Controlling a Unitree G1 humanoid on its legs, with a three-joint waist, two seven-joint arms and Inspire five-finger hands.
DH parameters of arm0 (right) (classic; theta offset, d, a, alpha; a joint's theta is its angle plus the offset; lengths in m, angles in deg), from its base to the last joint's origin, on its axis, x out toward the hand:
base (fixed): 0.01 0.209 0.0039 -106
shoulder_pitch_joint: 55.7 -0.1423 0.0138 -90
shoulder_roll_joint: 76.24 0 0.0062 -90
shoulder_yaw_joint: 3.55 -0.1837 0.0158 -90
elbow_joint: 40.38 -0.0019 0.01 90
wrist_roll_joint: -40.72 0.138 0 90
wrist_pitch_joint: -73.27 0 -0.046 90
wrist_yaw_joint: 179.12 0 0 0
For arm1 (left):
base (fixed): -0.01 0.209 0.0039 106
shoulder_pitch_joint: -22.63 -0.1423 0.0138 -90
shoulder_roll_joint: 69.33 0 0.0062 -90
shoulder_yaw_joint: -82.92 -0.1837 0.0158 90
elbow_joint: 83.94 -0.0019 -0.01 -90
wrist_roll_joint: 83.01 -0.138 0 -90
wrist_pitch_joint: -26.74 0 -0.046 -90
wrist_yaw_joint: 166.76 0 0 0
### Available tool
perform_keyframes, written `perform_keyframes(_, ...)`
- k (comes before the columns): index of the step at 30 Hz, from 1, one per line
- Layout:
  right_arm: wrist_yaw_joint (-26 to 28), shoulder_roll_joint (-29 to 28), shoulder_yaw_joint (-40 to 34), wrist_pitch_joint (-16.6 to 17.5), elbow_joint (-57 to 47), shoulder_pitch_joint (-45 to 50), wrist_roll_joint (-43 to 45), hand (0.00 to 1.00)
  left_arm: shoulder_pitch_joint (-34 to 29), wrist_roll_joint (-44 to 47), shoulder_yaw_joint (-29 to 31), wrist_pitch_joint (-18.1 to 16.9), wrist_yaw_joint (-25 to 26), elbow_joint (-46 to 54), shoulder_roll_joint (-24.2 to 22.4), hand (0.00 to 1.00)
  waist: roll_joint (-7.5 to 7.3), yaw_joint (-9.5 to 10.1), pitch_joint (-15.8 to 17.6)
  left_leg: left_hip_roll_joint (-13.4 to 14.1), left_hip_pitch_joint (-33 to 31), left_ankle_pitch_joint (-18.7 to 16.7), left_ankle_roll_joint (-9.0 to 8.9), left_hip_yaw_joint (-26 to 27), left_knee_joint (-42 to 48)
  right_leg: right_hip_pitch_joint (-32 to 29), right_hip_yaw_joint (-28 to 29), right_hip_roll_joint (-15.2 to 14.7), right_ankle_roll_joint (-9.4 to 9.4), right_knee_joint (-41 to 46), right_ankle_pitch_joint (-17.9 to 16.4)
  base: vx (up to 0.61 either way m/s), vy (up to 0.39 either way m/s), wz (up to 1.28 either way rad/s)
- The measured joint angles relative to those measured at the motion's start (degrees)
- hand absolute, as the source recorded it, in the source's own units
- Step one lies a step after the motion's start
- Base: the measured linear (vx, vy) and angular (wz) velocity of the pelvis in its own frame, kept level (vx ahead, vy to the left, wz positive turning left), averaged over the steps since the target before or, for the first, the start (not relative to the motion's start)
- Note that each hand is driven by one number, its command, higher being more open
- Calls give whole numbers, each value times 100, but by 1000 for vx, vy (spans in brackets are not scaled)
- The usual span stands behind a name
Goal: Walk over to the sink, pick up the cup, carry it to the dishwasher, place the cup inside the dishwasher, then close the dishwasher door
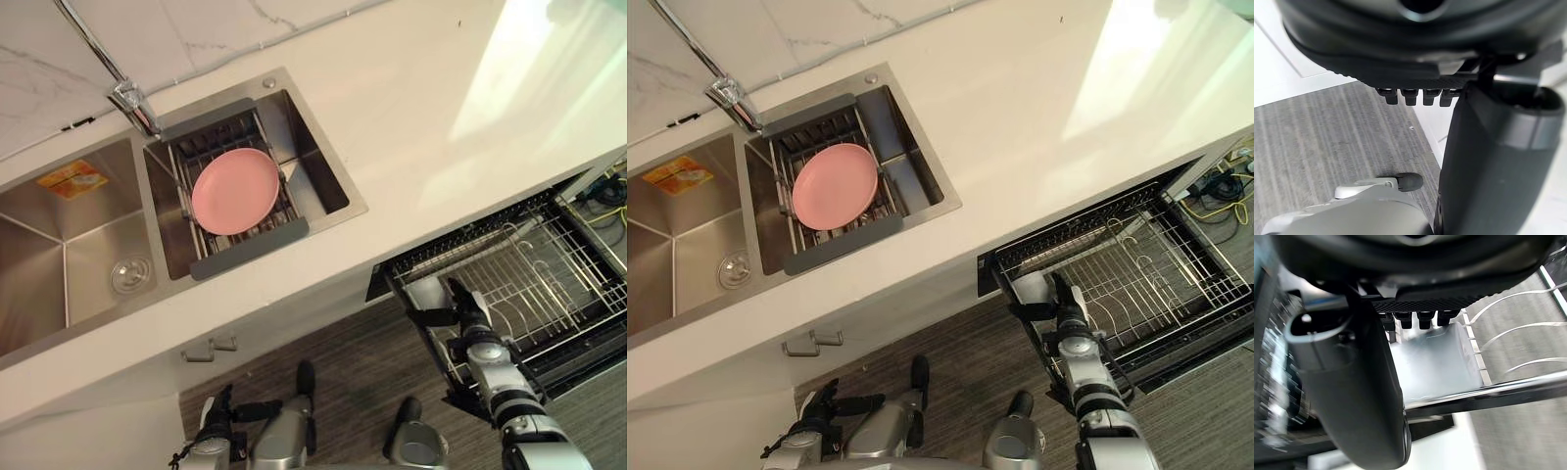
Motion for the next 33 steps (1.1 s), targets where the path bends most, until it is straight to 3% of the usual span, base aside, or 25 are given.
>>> perform_keyframes(8, -817, -1032, -695, 642, -1733, 1783, 204, 100, -351, 295, 227, 47, 172, -100, 38, 100, -334, -177, -468, 217, 402, -233, -145, 493, 1, 216, 396, 201, -52, -297, 57, 37, -53, -33)
perform_keyframes(15, -794, -1353, -1156, 1402, -3501, 2647, 1396, 100, -553, 560, 231, 58, 215, -181, 24, 100, -358, -317, -750, 336, 581, -409, -207, 865, -1, 267, 670, 305, -93, -389, 89, -3, -24, -22)
perform_keyframes(20, 75, -1428, -1590, 2386, -5165, 2818, 2611, 100, -648, 690, 343, 254, 239, -343, 2, 100, -332, -467, -876, 396, 484, -538, -216, 970, 342, 242, 784, 328, -97, -384, 94, -5, -16, -14)
perform_keyframes(22, 907, -1288, -1636, 2644, -5626, 2744, 3143, 100, -628, 805, 349, 312, 188, -445, 18, 100, -338, -511, -964, 424, 435, -655, -219, 1022, 549, 253, 833, 328, -98, -381, 93, -3, -1, -11)
perform_keyframes(25, 1660, -1139, -1549, 2663, -5765, 2645, 3502, 100, -517, 794, 433, 315, 6, -654, 45, 100, -326, -570, -1020, 487, 330, -829, -128, 1227, 709, 302, 712, 296, -99, -373, 90, -27, 6, 23)
perform_keyframes(27, 2158, -971, -1423, 2563, -5790, 2605, 3868, 100, -408, 796, 456, 337, -257, -847, 84, 100, -314, -688, -1027, 734, 241, -827, -73, 2085, 955, 477, 277, 185, -21, -353, 27, -18, 9, 89)
perform_keyframes(31, 2591, -704, -1030, 2275, -5762, 2269, 4265, 100, -412, 892, 455, 115, -691, -868, 54, 100, -211, -553, -1084, 613, 15, -822, 80, 2162, 1158, 552, -119, -68, 104, -226, -57, 25, 85, 64)
perform_keyframes(33, 2744, -659, -703, 2141, -5735, 1877, 4278, 100, -390, 869, 420, 33, -923, -853, 87, 100, -236, -497, -1072, 612, -46, -855, 164, 2606, 1262, 598, -391, -240, 181, -238, -54, 75, 79, 57)
